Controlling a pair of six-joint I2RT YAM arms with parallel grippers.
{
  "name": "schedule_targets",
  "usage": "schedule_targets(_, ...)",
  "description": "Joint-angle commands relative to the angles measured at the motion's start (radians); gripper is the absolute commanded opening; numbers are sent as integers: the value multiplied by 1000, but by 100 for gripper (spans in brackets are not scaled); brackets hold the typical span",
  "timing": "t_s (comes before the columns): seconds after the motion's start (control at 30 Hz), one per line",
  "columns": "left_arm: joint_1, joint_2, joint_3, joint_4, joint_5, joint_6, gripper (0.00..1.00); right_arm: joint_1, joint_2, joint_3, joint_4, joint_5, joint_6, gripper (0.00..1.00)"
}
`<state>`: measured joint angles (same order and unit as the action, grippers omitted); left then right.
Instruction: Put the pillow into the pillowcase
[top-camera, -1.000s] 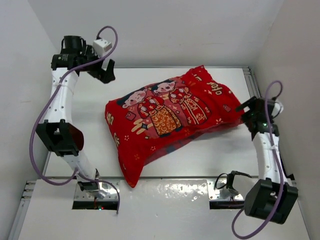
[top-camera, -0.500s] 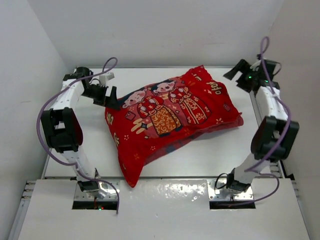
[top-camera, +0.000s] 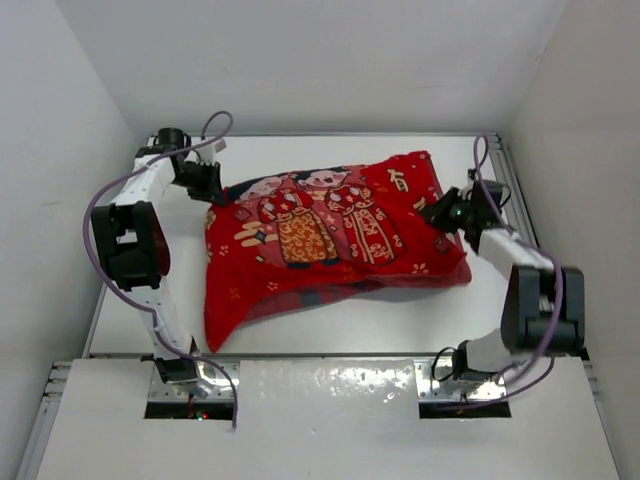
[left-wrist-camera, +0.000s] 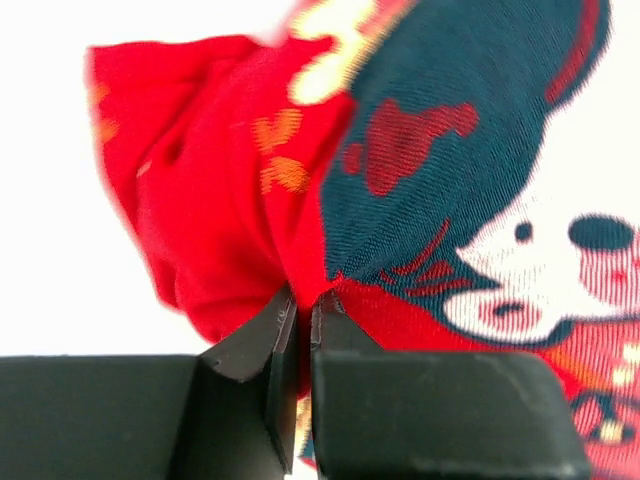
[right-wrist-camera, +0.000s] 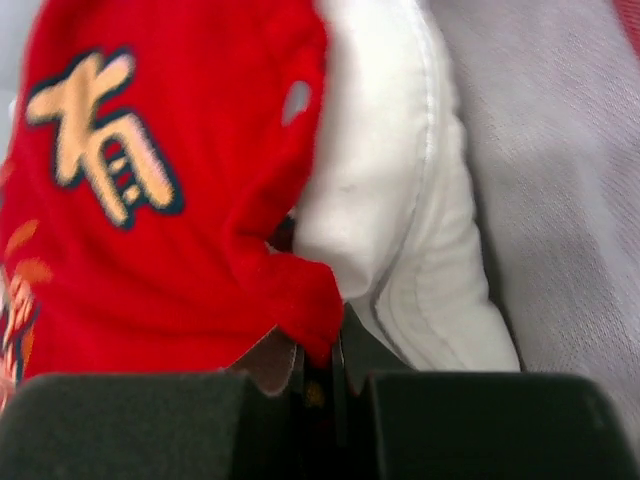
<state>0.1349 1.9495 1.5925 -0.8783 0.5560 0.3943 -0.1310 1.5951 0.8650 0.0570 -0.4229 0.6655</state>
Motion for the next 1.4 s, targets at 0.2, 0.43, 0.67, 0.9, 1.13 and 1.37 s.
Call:
schedule_targets(0.2,54,-49,80,309,-390,87,0,163,-412,-540,247,113,329,59)
schedule_targets(0.43,28,-159,5,263,-381,107,0,-22,-422,-220,-90,58,31,99)
schedule_targets(0.67,83,-235,-55,291,-377,94,0,22,-351,-107,-164,-57,-72,79)
schedule_targets(0.9,103,-239,-57,272,-360,92,1,45,-207,-182,-28,-149,26,84)
schedule_targets(1.13,104,-248,-60,277,-352,81,5,64,-253,-172,26,-159,5,1)
schedule_targets(1.37,106,-256,-54,276,-366,78,19,-4,-401,-196,-29,-12,-41,0)
